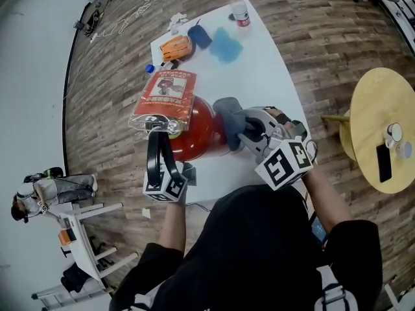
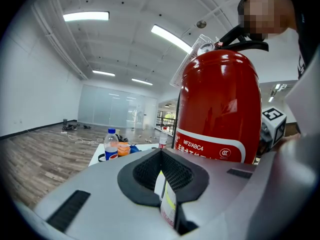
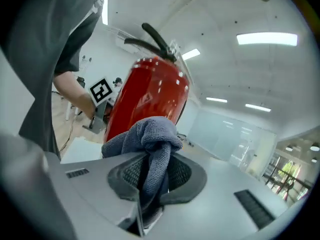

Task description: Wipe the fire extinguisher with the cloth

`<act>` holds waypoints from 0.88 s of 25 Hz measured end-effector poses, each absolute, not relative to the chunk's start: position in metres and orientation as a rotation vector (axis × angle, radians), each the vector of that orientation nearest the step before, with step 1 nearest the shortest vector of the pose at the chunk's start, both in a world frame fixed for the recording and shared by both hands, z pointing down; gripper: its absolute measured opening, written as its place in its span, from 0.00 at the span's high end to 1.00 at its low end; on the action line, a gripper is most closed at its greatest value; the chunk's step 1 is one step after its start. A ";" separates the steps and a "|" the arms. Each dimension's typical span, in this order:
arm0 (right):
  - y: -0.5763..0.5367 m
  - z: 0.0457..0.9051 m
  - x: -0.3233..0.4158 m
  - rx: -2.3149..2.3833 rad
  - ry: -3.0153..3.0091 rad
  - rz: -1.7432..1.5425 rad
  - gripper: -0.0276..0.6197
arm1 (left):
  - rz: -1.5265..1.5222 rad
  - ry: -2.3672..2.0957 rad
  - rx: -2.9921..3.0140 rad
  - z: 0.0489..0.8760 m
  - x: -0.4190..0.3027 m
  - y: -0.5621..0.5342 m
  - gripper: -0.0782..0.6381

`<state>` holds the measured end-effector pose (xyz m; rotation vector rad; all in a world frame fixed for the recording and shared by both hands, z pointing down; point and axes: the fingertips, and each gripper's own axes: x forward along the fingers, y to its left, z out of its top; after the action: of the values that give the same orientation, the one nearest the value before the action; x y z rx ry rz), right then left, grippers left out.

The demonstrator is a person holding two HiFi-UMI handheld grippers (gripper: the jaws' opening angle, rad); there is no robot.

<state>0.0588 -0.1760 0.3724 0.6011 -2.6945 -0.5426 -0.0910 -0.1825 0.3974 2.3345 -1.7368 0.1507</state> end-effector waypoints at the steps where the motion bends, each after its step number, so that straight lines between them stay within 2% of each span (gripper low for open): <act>1: -0.174 0.352 0.060 0.640 -2.707 -0.596 0.86 | 0.153 -1.739 2.334 0.397 -0.091 -0.183 0.86; 5: -0.157 0.280 0.065 0.747 -2.759 -0.852 0.86 | 0.161 -1.741 2.326 0.396 -0.087 -0.183 0.86; 10: -0.145 0.253 0.061 0.753 -2.479 -1.219 0.86 | 0.169 -1.750 2.313 0.398 -0.089 -0.181 0.86; 15: -0.147 0.239 0.050 0.691 -2.331 -1.321 0.86 | 0.168 -1.756 2.302 0.398 -0.089 -0.179 0.86; 19: -0.176 0.237 0.048 0.669 -2.468 -1.186 0.86 | 0.177 -1.758 2.302 0.399 -0.087 -0.176 0.86; 22: -0.205 0.243 0.042 0.652 -2.429 -1.202 0.86 | 0.177 -1.759 2.302 0.397 -0.085 -0.175 0.86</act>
<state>0.0416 -0.2055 0.2430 0.6524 -2.4295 -1.2020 -0.0846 -0.1754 0.3974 2.3020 -1.7591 0.1770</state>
